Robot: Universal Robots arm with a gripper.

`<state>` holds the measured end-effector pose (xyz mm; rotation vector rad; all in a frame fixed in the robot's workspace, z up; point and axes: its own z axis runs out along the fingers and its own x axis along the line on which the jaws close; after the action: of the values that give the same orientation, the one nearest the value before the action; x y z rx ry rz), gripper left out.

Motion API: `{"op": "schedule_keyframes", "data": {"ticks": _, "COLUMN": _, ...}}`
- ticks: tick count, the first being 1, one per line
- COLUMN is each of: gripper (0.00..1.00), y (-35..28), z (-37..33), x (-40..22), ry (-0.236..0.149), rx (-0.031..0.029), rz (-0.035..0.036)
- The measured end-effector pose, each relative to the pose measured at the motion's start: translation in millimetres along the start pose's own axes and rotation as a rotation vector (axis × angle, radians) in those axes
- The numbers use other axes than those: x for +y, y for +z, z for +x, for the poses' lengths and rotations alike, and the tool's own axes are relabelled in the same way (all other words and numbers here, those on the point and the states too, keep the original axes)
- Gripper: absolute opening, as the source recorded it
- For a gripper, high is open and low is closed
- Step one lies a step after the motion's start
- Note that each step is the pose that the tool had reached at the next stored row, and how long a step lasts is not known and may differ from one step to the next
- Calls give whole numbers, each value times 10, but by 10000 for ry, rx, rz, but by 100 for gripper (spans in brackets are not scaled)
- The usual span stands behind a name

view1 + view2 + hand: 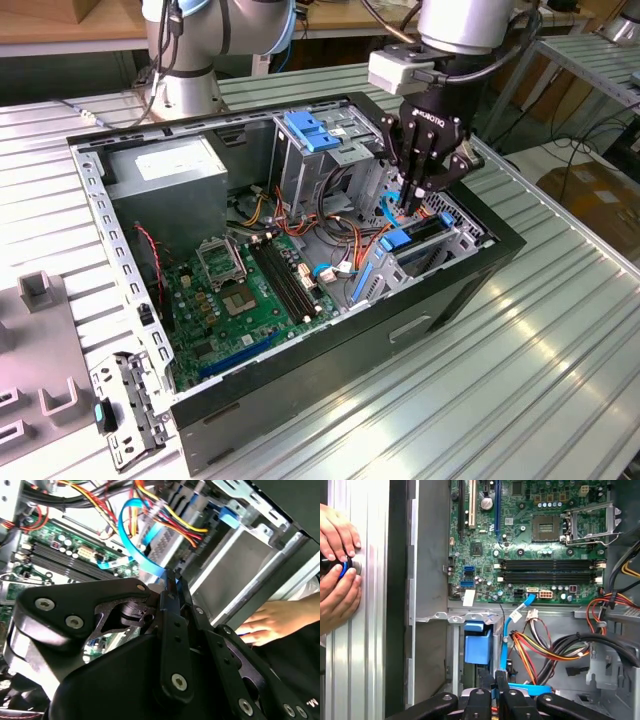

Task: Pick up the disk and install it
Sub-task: 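Insert the second disk wire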

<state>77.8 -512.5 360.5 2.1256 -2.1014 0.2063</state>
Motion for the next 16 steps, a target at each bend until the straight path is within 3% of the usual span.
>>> {"op": "schedule_keyframes", "data": {"ticks": 1, "gripper": 16, "y": 6, "z": 14, "x": 1, "ry": 6, "rx": -8, "rz": 29}}
{"op": "schedule_keyframes", "data": {"ticks": 4, "gripper": 16, "y": 24, "z": 39, "x": 21, "ry": 41, "rx": -25, "rz": 258}}
{"op": "schedule_keyframes", "data": {"ticks": 6, "gripper": 16, "y": 28, "z": 39, "x": 36, "ry": 80, "rx": -21, "rz": 482}}
{"op": "schedule_keyframes", "data": {"ticks": 9, "gripper": 16, "y": 38, "z": 41, "x": 59, "ry": 117, "rx": -19, "rz": 730}}
{"op": "schedule_keyframes", "data": {"ticks": 12, "gripper": 16, "y": 56, "z": 44, "x": 71, "ry": 133, "rx": -55, "rz": 816}}
{"op": "schedule_keyframes", "data": {"ticks": 14, "gripper": 16, "y": 64, "z": 51, "x": 71, "ry": 143, "rx": -151, "rz": 856}}
{"op": "schedule_keyframes", "data": {"ticks": 15, "gripper": 16, "y": 67, "z": 63, "x": 73, "ry": 160, "rx": -358, "rz": 892}}
{"op": "schedule_keyframes", "data": {"ticks": 16, "gripper": 16, "y": 72, "z": 71, "x": 78, "ry": 176, "rx": -523, "rz": 946}}
